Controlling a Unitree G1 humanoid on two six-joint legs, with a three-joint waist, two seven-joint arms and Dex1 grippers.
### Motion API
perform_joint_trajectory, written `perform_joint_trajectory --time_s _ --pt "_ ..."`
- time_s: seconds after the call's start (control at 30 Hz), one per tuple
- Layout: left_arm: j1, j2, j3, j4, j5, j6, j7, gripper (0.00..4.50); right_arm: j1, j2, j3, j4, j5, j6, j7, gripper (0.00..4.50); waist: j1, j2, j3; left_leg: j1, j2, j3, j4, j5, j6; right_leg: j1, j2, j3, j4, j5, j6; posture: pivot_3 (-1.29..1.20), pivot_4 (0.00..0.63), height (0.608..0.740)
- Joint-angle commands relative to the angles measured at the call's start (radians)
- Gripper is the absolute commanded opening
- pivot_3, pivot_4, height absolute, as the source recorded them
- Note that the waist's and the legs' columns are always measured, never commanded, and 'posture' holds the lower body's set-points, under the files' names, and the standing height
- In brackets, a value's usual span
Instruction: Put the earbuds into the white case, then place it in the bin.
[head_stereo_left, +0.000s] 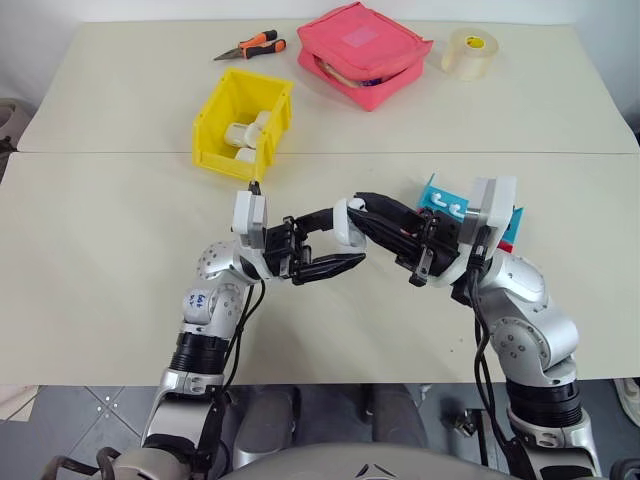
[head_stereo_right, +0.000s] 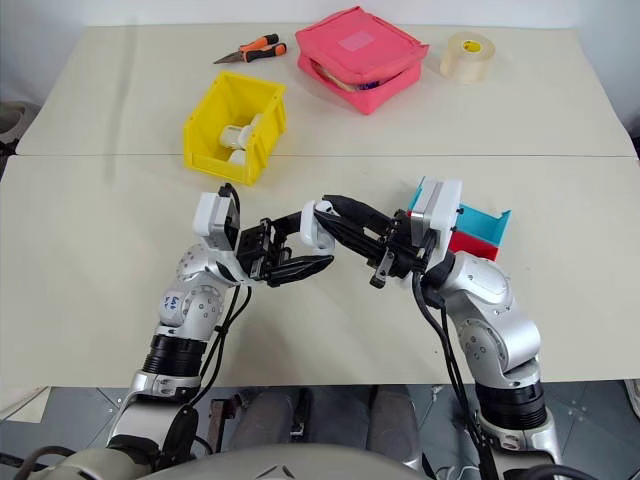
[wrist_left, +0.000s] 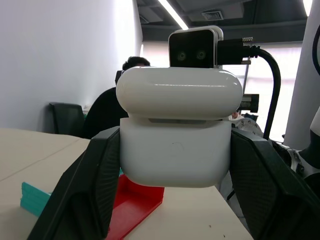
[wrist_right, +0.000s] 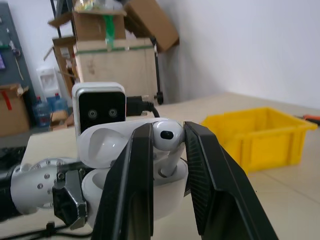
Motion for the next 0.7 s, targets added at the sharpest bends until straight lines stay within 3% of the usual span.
perform_joint_trajectory --time_s 0.03,0.27,0.37,0.63,0.7 --pt "-0.044 -0.032 0.0 -0.031 -0.017 -0.055 -0.012 2.81 0.002 -0.04 0.011 0.022 0.013 0.074 0.01 0.56 0.0 0.0 0.0 0.0 0.0 0.0 0.0 0.0 0.0 0.0 0.0 0.0 0.0 0.0 0.0 0.0 0.15 0.74" --pt "-0.067 -0.047 0.012 -0.002 -0.007 -0.091 -0.019 2.81 -0.022 -0.079 -0.024 0.005 0.094 0.148 0.007 0.56 0.001 0.0 0.0 0.0 0.0 0.0 0.0 0.0 0.0 0.0 0.0 0.0 0.0 0.0 0.0 0.0 0.15 0.74" --pt "-0.069 -0.047 0.013 0.005 -0.006 -0.101 -0.024 2.81 -0.036 -0.097 -0.047 -0.019 0.165 0.177 0.036 1.58 0.001 0.0 0.0 0.0 0.0 0.0 0.0 0.0 0.0 0.0 0.0 0.0 0.0 0.0 0.0 0.0 0.15 0.74" --pt "-0.065 -0.044 0.018 0.011 -0.006 -0.105 -0.039 2.81 -0.064 -0.115 -0.09 -0.025 0.183 0.163 0.054 4.3 0.002 0.0 0.0 0.0 0.0 0.0 0.0 0.0 0.001 0.0 0.0 0.0 -0.001 0.0 0.0 0.0 0.15 0.74" --pt "-0.06 -0.041 0.017 0.012 0.0 -0.103 -0.038 2.81 -0.051 -0.144 -0.135 -0.037 0.19 0.157 0.057 4.44 0.003 0.0 0.0 0.0 0.0 0.0 0.0 0.0 0.001 0.0 0.0 0.0 -0.001 0.0 0.0 0.0 0.15 0.74"
